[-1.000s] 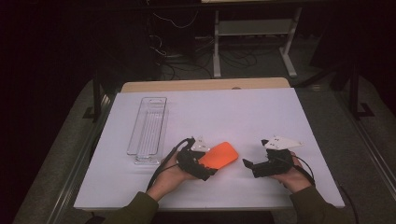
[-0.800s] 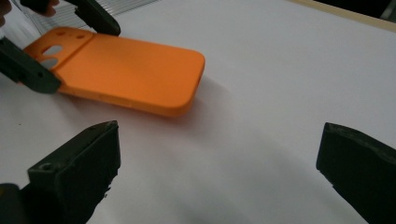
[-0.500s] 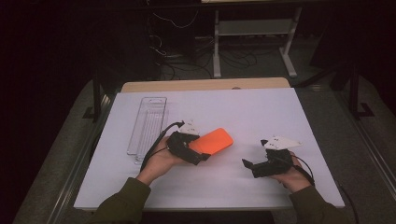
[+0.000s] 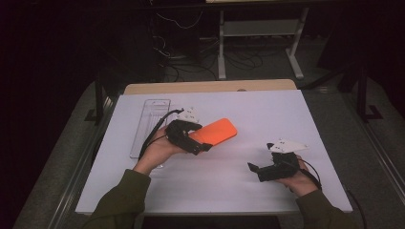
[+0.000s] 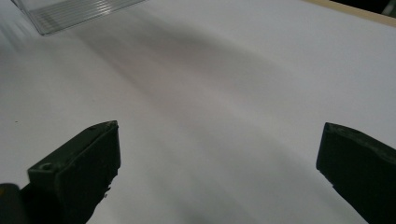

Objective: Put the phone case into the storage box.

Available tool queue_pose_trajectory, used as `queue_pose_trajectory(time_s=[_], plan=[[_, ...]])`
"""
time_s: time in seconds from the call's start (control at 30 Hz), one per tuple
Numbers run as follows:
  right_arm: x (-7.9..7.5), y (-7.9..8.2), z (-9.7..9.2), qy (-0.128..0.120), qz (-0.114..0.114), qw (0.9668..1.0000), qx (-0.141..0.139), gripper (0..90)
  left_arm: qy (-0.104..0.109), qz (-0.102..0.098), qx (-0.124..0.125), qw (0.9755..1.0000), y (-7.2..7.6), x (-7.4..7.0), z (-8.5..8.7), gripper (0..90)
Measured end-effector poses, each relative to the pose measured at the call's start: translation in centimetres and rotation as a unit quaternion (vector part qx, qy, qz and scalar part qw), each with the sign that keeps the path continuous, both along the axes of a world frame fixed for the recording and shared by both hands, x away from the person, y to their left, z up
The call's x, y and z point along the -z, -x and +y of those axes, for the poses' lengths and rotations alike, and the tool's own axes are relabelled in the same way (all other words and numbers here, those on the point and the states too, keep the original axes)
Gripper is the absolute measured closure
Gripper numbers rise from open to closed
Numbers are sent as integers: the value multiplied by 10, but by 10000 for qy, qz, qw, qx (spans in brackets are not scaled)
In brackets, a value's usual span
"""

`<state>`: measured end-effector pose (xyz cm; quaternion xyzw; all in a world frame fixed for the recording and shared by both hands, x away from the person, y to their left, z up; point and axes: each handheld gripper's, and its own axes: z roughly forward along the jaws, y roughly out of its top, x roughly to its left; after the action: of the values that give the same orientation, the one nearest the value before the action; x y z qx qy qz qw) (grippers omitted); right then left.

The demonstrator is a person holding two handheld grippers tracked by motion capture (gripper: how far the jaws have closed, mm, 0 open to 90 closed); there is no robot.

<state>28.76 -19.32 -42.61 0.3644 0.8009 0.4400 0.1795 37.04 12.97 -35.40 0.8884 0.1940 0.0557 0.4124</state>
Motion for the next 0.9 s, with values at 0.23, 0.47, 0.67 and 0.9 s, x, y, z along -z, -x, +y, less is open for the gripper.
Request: queue_pose_trajectory(time_s=[0.23,0.47,0.67,0.9], plan=[[1,-1,-1,-12,-4,10000,12,0,26,105,-45,9999,-5,-8,2,156],[2,-2,0,-41,21,10000,78,0,-6,206,-17,9998,-7,-8,3,156],[2,-3,3,-13,99,9999,15,0,29,204,-12,9998,-8,-11,6,156],[1,-5,8,25,306,9995,-51,0,24,204,-43,9998,-8,-11,8,156]])
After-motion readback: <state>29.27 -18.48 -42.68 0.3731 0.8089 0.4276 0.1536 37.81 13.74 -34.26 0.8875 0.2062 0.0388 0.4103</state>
